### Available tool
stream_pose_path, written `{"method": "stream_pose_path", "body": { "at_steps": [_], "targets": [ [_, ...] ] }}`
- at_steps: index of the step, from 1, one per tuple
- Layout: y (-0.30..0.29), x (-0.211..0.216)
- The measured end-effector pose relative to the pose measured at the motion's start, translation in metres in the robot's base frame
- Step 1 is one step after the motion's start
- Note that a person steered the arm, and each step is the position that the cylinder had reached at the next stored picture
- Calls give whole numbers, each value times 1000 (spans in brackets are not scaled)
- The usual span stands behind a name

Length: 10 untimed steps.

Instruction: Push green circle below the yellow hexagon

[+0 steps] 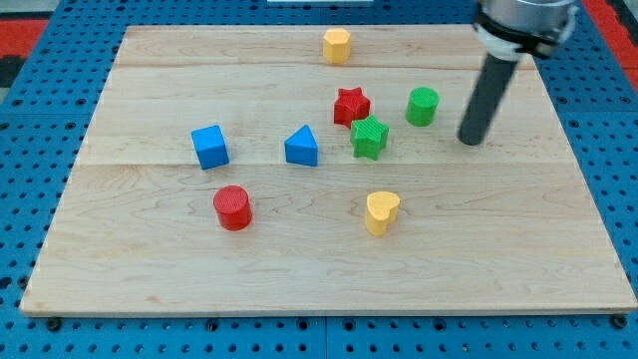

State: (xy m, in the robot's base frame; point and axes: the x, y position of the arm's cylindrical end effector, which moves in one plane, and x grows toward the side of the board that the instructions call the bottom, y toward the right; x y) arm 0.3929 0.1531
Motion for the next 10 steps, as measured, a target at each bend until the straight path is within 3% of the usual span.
{"method": "stream_pose_path", "body": {
  "at_steps": [1,2,3,7,9,10],
  "targets": [
    [-46,-43],
    [-41,-58],
    [-16,-39],
    [-16,-40],
    [-45,-41],
    [-6,-50]
  ]
}}
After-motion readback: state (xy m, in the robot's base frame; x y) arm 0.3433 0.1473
